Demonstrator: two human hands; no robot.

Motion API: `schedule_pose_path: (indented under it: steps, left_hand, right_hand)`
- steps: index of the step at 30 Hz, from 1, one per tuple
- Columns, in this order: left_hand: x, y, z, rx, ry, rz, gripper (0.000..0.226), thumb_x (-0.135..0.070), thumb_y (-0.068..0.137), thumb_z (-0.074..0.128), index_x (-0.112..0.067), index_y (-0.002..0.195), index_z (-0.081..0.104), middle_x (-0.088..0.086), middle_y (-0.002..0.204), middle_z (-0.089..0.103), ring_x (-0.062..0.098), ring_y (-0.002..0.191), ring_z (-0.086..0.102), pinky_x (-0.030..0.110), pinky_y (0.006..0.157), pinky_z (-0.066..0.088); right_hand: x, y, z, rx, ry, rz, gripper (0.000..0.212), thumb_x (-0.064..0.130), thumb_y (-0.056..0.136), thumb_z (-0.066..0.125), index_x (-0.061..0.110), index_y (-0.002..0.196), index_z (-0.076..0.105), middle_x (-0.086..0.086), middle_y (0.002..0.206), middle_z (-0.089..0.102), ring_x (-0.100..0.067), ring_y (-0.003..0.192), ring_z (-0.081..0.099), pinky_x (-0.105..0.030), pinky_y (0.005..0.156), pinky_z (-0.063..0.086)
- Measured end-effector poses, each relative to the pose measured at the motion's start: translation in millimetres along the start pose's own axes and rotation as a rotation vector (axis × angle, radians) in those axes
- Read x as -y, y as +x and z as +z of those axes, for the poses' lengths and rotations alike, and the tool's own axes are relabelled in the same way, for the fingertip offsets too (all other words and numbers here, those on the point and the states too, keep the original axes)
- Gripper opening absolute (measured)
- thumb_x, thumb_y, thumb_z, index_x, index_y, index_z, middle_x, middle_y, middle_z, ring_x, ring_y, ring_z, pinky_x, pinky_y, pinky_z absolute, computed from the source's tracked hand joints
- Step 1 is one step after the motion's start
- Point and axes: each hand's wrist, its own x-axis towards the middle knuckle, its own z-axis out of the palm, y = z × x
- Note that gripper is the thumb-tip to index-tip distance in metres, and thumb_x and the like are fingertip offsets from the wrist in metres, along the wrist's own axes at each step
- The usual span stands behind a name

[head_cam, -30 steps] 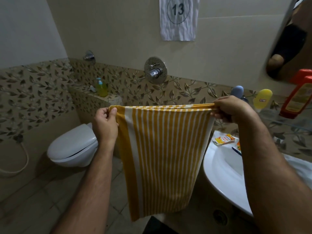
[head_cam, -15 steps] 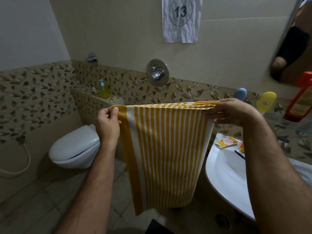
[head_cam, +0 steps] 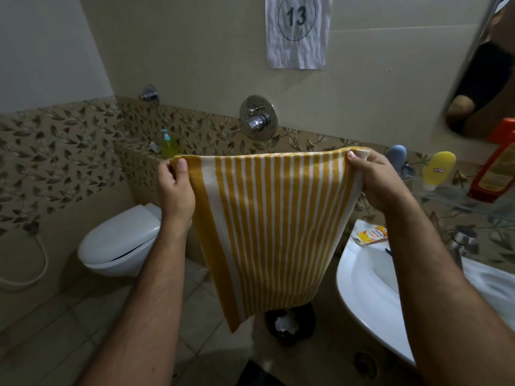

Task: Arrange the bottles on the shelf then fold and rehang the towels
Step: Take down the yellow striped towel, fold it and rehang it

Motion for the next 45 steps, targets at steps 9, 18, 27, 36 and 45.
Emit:
schedule_pose_path:
  steps: [9, 18, 27, 36, 45]
  left_hand:
    - [10, 6, -6, -0.033, 0.112, -0.054, 0.028, -0.033, 0.103, 0.039, -0.011, 0.116, 0.049, -0.002, 0.093, 0.055, 0.009, 0.082, 0.054, 0.018, 0.069, 0.046]
    - [29, 6, -33, 0.226, -0.310, -0.552, 0.049, -0.052, 0.091, 0.057, -0.015, 0.123, 0.061, 0.007, 0.107, 0.073, 0.022, 0.100, 0.070, 0.041, 0.080, 0.057]
    - [100, -101, -27, 0.662, -0.705, -1.046, 0.102, -0.089, 0.059, 0.046, -0.018, 0.131, 0.057, 0.016, 0.134, 0.058, 0.038, 0.119, 0.058, 0.052, 0.089, 0.053]
    - [71, -86, 33, 0.405, -0.452, -0.678, 0.022, -0.022, 0.100, 0.049, -0.015, 0.110, 0.067, 0.009, 0.107, 0.072, 0.023, 0.100, 0.067, 0.041, 0.092, 0.053]
    - [33, -96, 93, 0.725, -0.492, -0.813, 0.051, -0.048, 0.088, 0.061, -0.003, 0.113, 0.070, 0.020, 0.117, 0.068, 0.032, 0.112, 0.064, 0.050, 0.103, 0.046]
  right_hand:
    - [5, -2, 9, 0.452, -0.419, 0.124, 0.055, 0.049, 0.058, 0.085, 0.015, 0.098, 0.070, -0.002, 0.092, 0.076, -0.018, 0.088, 0.072, -0.028, 0.074, 0.055]
    - [8, -12, 43, 0.335, 0.049, 0.297, 0.014, 0.021, 0.090, 0.064, 0.011, 0.099, 0.068, -0.007, 0.096, 0.075, -0.021, 0.088, 0.073, -0.034, 0.076, 0.059]
    - [16, -5, 84, 0.135, 0.386, 0.358, 0.021, 0.020, 0.095, 0.059, 0.002, 0.102, 0.068, -0.015, 0.093, 0.074, -0.026, 0.084, 0.073, -0.036, 0.071, 0.061]
    - [7, 8, 46, -0.030, 0.351, 0.311, 0.014, 0.017, 0.094, 0.060, 0.006, 0.088, 0.066, -0.008, 0.075, 0.074, -0.019, 0.070, 0.073, -0.030, 0.062, 0.060]
    - [-5, 11, 63, 0.150, 0.385, 0.347, 0.018, 0.018, 0.091, 0.064, 0.005, 0.104, 0.066, -0.013, 0.092, 0.071, -0.026, 0.088, 0.069, -0.041, 0.086, 0.058]
